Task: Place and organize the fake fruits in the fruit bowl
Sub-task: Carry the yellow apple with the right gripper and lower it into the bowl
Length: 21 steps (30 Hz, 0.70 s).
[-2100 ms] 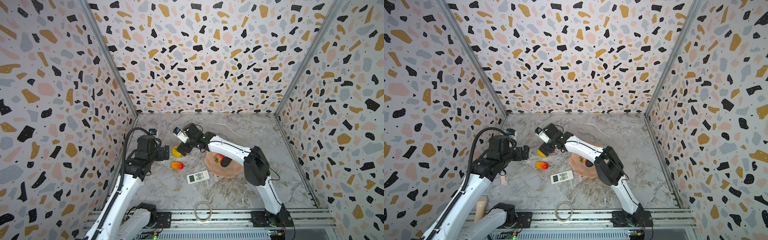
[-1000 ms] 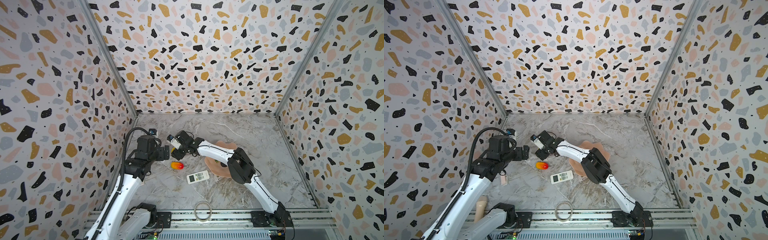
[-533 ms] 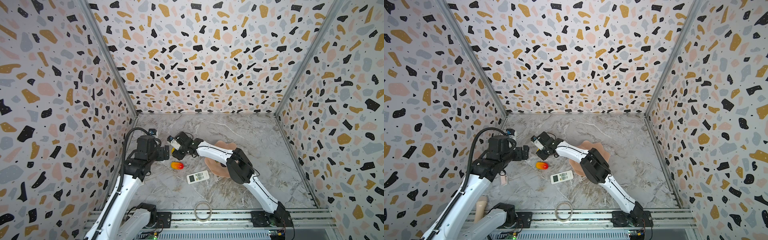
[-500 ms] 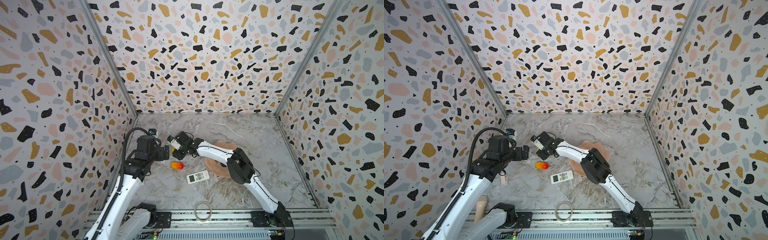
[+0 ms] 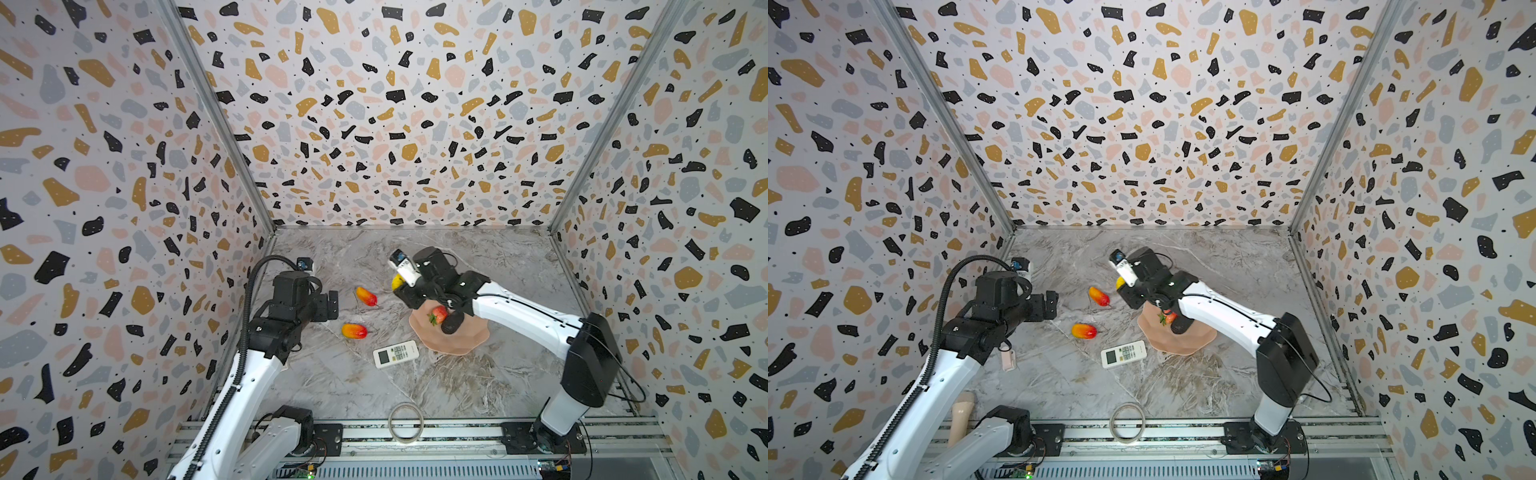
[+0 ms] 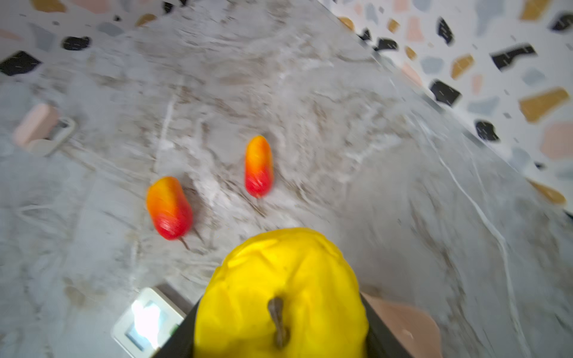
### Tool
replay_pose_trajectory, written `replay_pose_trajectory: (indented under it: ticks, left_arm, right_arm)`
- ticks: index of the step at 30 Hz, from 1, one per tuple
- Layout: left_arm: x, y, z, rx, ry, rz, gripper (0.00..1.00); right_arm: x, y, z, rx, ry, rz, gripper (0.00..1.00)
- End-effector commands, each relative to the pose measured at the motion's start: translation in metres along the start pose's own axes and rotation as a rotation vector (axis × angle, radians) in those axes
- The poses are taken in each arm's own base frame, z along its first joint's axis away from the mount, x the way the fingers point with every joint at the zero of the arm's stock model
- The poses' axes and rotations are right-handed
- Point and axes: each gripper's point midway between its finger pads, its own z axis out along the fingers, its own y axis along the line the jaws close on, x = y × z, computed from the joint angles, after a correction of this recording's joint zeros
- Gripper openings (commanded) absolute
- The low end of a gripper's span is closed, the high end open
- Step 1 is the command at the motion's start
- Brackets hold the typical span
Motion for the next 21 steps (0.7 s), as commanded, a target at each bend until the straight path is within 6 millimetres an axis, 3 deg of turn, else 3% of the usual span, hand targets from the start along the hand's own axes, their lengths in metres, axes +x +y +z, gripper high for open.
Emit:
replay_pose_trajectory:
  ticks: [1,5,9,15,21]
  left_arm:
    - [-0.009,-0.004,-0.006,0.021,-0.029,0.007,1.0]
    - [-0.008,-0.006,-0.004,0.028,-0.023,0.01,0.99]
    - [-0.008,-0.006,-0.004,0.028,-0.022,0.009,1.0]
    - [-0.008,-0.007,-0.002,0.032,-0.02,0.006,1.0]
    - [-0.008,-0.004,-0.005,0.022,-0.019,0.006,0.99]
  right_arm:
    - [0.051,-0.05,-0.014,0.134,0.086,0.118,0.38]
    - [0.094,-0.089,-0.031,0.232,0.15,0.2,0.38]
    - [0.115,-0.104,-0.034,0.266,0.19,0.227,0.38]
    - [0.12,-0.109,-0.01,0.243,0.191,0.228,0.38]
    - [0.106,-0.107,0.012,0.199,0.169,0.226,0.38]
